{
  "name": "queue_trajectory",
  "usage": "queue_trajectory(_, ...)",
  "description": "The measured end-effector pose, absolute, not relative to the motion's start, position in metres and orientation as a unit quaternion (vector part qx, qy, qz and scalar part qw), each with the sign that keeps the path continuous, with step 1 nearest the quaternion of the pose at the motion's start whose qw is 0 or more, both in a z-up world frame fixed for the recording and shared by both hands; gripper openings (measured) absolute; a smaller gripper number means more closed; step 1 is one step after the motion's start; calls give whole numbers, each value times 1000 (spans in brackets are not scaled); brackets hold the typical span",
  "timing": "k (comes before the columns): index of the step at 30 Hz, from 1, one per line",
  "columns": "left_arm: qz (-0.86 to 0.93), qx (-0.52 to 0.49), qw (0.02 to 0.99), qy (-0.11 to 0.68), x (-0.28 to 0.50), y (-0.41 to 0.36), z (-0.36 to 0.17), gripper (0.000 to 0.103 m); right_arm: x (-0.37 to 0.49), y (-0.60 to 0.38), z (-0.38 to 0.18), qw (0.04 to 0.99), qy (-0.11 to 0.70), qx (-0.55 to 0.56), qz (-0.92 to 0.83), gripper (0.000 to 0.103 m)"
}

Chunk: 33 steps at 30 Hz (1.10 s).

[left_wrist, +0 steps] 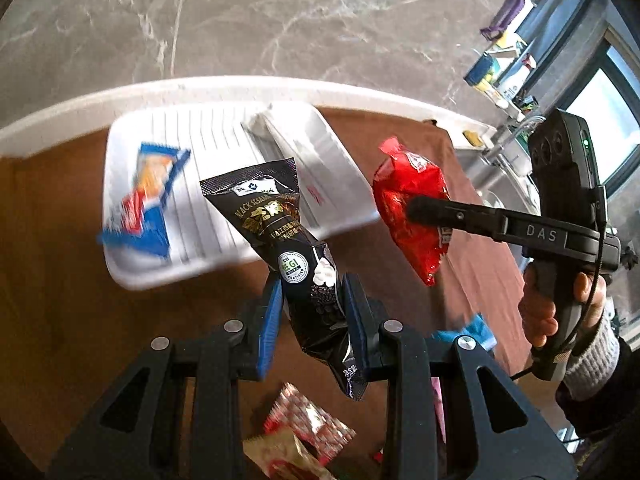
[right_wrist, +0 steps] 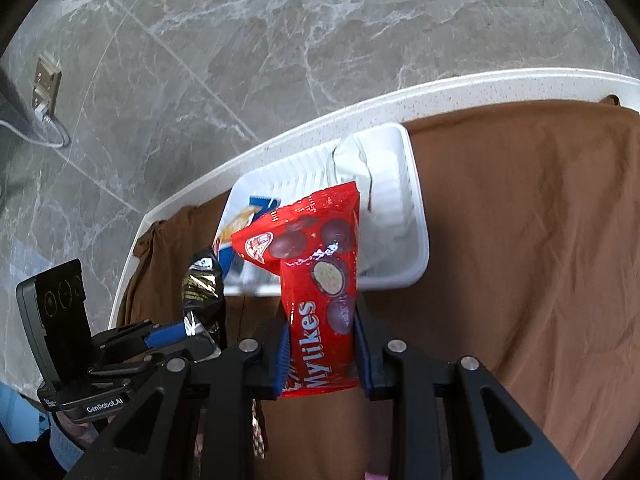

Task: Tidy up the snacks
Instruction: 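Lower the black packet into the tray with the left gripper while the right lowers the red bag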

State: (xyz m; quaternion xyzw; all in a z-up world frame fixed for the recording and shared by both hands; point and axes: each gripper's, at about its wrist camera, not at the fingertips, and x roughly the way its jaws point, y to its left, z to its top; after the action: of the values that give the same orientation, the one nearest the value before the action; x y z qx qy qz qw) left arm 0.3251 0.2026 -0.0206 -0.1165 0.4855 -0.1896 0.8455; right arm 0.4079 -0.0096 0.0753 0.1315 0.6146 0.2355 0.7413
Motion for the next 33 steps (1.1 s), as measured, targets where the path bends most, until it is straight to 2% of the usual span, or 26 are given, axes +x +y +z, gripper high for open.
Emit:
queue_trajectory(8,-181,-97,854,478,376,209,-16,28,447,-4,61,749,614,124,215,29)
queue_trajectory(24,-161,-77,846,502,455,218,-59,28,491,16,18,753,627,68,190,29)
queue_trajectory(33,-149,-64,841,517,469,211,-86,29,498,29,13,767,616,0,179,31)
